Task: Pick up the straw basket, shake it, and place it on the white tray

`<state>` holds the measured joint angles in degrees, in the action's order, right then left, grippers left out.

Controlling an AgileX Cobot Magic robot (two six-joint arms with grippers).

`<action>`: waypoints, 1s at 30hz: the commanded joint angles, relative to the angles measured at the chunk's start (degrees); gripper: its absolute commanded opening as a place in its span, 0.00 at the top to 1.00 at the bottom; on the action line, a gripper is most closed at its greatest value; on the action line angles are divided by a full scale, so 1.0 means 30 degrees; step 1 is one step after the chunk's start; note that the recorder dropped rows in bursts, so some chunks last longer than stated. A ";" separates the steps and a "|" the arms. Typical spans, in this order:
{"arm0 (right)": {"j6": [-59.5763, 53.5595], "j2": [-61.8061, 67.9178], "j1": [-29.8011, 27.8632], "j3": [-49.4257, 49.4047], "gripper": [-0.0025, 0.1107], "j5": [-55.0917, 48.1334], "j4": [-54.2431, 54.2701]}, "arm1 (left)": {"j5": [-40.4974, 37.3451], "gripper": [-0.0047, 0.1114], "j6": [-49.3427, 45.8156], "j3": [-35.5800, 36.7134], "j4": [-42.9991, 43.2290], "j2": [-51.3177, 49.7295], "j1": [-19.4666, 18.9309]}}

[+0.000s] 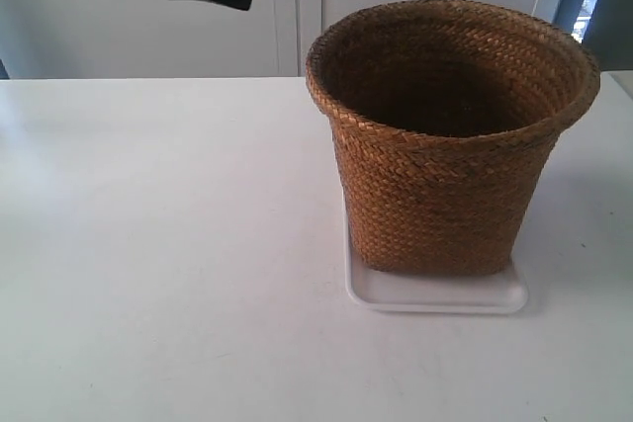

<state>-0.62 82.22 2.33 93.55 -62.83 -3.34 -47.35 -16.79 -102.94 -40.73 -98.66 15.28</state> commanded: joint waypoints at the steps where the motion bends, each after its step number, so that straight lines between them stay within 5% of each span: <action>1: -0.0229 -0.1898 -0.0152 0.0196 0.43 -0.0303 -0.0092 | -0.1910 0.11 -0.1093 -0.0164 -0.0414 0.1574 -0.0091; 6: -0.0260 -0.3738 -0.0152 -0.0072 0.68 -0.1794 0.0548 | -0.2804 0.27 -0.1620 -0.0164 -0.0686 0.2897 -0.0049; 10: -0.0738 -0.5949 -0.0152 -0.0612 0.90 -0.1715 0.0726 | -0.3234 0.66 -0.2743 -0.0164 -0.0686 0.3988 -0.0049; 13: -0.0809 -0.7983 -0.0152 -0.1539 0.98 -0.1026 0.0764 | -0.4258 0.96 -0.3602 -0.0062 -0.0686 0.4794 -0.0049; 19: -0.0847 -1.2968 -0.0152 -0.6157 0.98 0.0586 0.0764 | -0.3886 0.96 -0.3833 0.2818 -0.0686 0.7020 -0.0049; 25: -0.0176 -1.9124 -0.0152 -1.3501 0.98 0.0189 0.1112 | 0.0141 0.96 -0.4481 0.9902 -0.0686 1.2422 -0.0049; 30: -0.0089 -2.1369 -0.0152 -1.3873 0.98 -0.0837 0.1233 | -0.0198 0.96 -0.4481 1.0804 -0.0563 1.4248 -0.0049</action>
<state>-1.18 19.79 2.33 52.31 -65.39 0.00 -47.03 -29.63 -70.97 -41.84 -57.13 15.14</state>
